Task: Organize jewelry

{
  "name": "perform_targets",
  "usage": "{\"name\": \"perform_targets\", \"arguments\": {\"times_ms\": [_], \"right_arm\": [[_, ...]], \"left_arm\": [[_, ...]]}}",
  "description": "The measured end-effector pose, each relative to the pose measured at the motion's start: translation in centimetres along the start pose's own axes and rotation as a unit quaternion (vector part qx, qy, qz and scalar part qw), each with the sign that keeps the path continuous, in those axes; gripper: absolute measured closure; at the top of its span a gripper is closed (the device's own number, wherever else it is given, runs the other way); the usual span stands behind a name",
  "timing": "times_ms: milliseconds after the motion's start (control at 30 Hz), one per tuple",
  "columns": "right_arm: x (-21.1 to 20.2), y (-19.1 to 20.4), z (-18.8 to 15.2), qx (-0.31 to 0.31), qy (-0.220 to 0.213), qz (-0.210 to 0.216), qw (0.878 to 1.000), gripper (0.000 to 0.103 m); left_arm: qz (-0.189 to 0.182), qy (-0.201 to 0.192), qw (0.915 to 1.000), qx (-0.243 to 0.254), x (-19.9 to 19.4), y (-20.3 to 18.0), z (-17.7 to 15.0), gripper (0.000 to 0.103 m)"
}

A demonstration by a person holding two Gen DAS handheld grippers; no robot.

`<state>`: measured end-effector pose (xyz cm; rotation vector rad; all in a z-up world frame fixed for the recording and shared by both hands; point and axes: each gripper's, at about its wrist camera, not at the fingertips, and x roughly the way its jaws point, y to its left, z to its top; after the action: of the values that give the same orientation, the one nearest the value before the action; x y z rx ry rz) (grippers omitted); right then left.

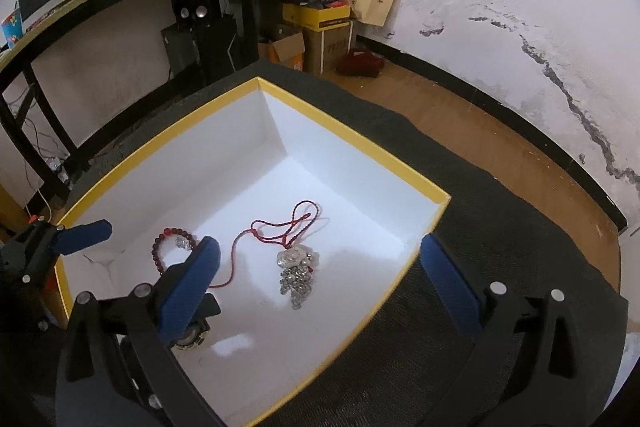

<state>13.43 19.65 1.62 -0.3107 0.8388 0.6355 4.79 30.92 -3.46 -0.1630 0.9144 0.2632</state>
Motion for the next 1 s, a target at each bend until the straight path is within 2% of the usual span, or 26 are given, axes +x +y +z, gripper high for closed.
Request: {"name": "perform_targets", "arguments": {"times_ms": [133, 300, 467, 533, 667, 833, 1000], "right_arm": [[-2.5, -1.8, -1.1, 0.027, -0.017, -0.008, 0.999, 0.006], [-7.6, -5.9, -4.7, 0.06, -0.038, -0.053, 0.996, 0.006], [-13.8, -10.9, -10.3, 0.11, -0.052, -0.104, 0.987, 0.006], [-15.8, -12.6, -12.7, 0.13, -0.048, -0.121, 0.983, 0.006], [-20.2, -15.9, -17.4, 0.159, -0.037, -0.156, 0.974, 0.006], [-24.2, -19.0, -22.2, 0.209, -0.027, -0.164, 0.964, 0.006], [-25.7, -21.2, -25.9, 0.248, -0.025, -0.165, 0.954, 0.006]], "left_arm": [[-0.005, -0.003, 0.9999, 0.012, -0.6, -1.3, 0.1, 0.005], [-0.024, -0.022, 0.9988, 0.037, -2.7, -5.1, 0.0, 0.005], [-0.051, -0.04, 0.9953, 0.071, -5.0, -10.3, -0.5, 0.005], [-0.053, -0.044, 0.9942, 0.082, -5.6, -12.5, -0.7, 0.005], [-0.081, -0.041, 0.9914, 0.095, -7.2, -17.2, -2.0, 0.005], [-0.098, -0.023, 0.9876, 0.121, -9.6, -22.2, -4.2, 0.005], [-0.093, -0.027, 0.9843, 0.148, -11.3, -25.1, -5.9, 0.005]]}}
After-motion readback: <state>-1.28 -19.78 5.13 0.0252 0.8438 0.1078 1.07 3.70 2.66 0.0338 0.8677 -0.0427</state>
